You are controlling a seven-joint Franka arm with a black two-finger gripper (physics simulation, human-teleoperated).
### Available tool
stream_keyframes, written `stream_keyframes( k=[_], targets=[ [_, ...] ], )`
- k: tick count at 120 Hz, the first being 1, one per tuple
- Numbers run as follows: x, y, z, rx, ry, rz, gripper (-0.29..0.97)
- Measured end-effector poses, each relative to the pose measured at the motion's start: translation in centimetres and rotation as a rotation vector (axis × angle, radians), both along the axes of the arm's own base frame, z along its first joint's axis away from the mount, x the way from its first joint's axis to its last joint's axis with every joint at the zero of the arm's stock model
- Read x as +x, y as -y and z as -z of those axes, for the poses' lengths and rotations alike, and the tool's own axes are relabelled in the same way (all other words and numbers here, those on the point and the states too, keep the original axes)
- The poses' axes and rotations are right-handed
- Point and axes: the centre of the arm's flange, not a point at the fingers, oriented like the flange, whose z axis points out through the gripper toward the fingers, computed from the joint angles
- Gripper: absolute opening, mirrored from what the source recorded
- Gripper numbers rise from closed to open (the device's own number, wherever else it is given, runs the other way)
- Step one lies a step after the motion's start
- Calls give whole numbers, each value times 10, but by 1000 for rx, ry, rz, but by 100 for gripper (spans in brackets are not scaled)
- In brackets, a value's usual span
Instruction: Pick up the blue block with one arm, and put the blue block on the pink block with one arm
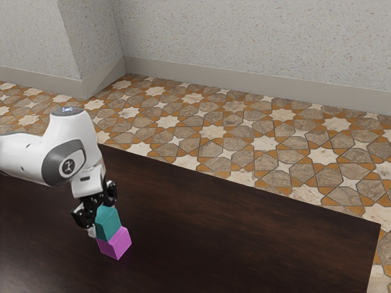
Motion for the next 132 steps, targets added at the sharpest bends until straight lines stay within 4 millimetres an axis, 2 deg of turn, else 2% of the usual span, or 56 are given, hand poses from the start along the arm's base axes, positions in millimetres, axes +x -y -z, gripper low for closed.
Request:
stream_keyframes(
  k=[69, 80, 108, 118, 132],
  targets=[
    [13, -1, 5, -16, -5, 40, 31],
    [13, -1, 6, -17, -9, 45, 43],
    [12, -1, 6, -17, -17, 51, 59],
    [12, -1, -1, -12, -4, 54, 62],
    [7, 2, -37, 8, 53, 61, 64]
  ],
)
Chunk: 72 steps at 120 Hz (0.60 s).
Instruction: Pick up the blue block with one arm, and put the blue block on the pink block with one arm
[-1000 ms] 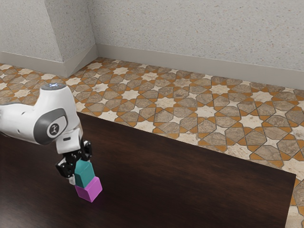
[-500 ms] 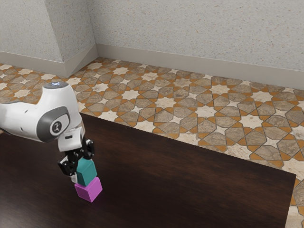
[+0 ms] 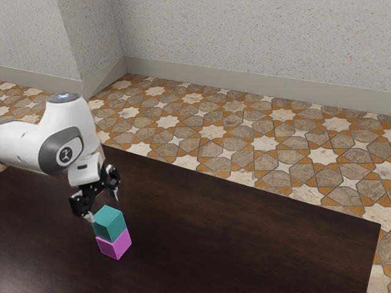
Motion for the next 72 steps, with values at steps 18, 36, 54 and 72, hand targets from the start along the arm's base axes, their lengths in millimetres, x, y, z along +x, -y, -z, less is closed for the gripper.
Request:
stream_keyframes(
  k=[18, 36, 54, 72],
  targets=[
    [15, 30, -83, -18, 46, 46, 66],
    [53, 47, -167, -24, 14, 41, 67],
    [101, 39, -186, 15, -52, -49, 68],
    [118, 10, -201, 36, -66, -222, 68]
  ],
)
